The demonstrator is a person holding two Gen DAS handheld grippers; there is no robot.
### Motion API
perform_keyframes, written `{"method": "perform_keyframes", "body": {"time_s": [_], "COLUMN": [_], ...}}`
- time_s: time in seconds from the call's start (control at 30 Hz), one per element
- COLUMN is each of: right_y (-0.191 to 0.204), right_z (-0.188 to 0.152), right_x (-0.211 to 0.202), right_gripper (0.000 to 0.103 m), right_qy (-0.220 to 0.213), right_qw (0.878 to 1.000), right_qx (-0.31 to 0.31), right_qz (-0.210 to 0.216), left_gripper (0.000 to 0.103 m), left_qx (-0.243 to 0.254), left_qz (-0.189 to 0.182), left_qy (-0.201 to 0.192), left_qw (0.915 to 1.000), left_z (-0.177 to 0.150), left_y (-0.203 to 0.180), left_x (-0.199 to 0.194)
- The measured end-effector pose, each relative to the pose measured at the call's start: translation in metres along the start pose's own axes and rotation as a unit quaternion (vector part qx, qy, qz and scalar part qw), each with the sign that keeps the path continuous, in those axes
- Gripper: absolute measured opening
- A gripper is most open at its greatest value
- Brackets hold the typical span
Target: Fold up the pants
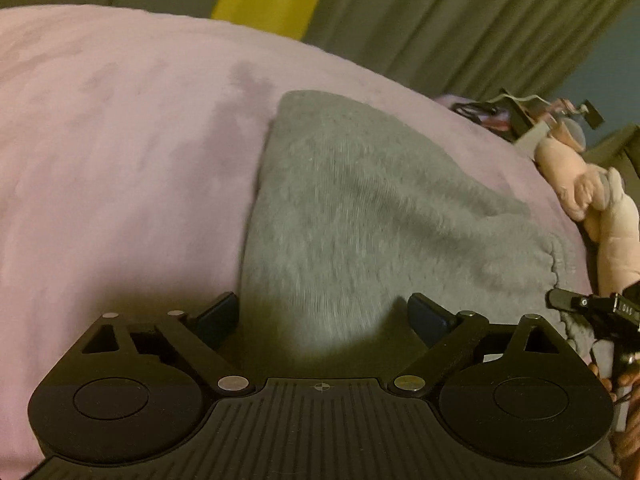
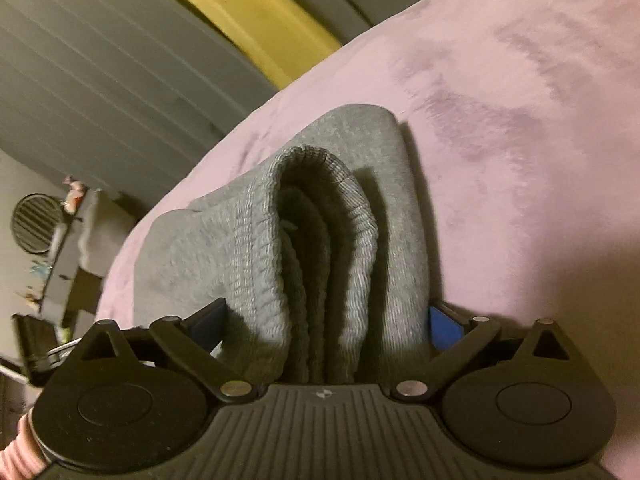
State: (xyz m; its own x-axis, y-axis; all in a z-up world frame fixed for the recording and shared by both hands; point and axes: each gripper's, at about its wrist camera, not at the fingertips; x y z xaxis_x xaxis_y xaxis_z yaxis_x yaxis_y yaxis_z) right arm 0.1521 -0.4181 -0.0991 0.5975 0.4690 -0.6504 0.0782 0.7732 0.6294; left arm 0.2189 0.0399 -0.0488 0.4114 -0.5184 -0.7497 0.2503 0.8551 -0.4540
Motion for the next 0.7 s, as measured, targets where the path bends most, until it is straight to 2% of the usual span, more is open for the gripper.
{"method": "perform_keyframes", "body": {"time_s": [0.07,0.17,0.23,0.3,0.4,0.57,0.7], "right_y": [-0.001,0.004,0.01,0.016,0.019,0.016,0.015], "right_z": [0.003,0.007,0.008,0.007,0.002,0.003,0.008], "right_x": [0.005,0.014,0.017,0.018,0.016,0.016,0.016], "right_gripper": [0.099,0.099,0.099,0.09,0.083,0.083,0.087], "right_qy": [0.004,0.01,0.012,0.008,0.004,0.009,0.016], "right_qw": [1.0,1.0,1.0,0.999,0.999,0.999,1.0], "right_qx": [0.002,-0.012,-0.022,-0.034,-0.041,-0.031,-0.021], "right_qz": [0.017,0.019,0.011,0.003,-0.004,-0.002,0.001], "left_gripper": [0.097,0.097,0.097,0.096,0.095,0.094,0.095], "left_qx": [0.006,0.005,0.018,0.045,0.065,0.068,0.066], "left_qz": [-0.009,-0.019,-0.001,0.013,0.03,0.038,0.035], "left_qy": [-0.002,-0.009,-0.004,-0.003,-0.005,-0.006,-0.001], "left_qw": [0.9999,0.9998,0.9998,0.9989,0.9974,0.997,0.9972], "left_z": [0.006,0.015,0.017,0.015,0.013,0.011,0.012], "left_y": [0.005,0.006,-0.003,-0.015,-0.024,-0.027,-0.024], "left_x": [0.011,0.017,0.022,0.023,0.024,0.024,0.025]}}
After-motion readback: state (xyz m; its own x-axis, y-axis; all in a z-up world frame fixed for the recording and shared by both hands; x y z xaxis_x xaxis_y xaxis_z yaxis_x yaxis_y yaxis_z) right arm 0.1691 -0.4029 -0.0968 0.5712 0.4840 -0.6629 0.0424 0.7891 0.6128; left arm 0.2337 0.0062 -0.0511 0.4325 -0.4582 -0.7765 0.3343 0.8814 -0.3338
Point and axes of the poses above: each gripper's, at about its wrist camera, not at the fingertips, and x roughly the way its jaws point, y to its left, z to its top, and after that the axes turned 3 degrees about -z, right-handed
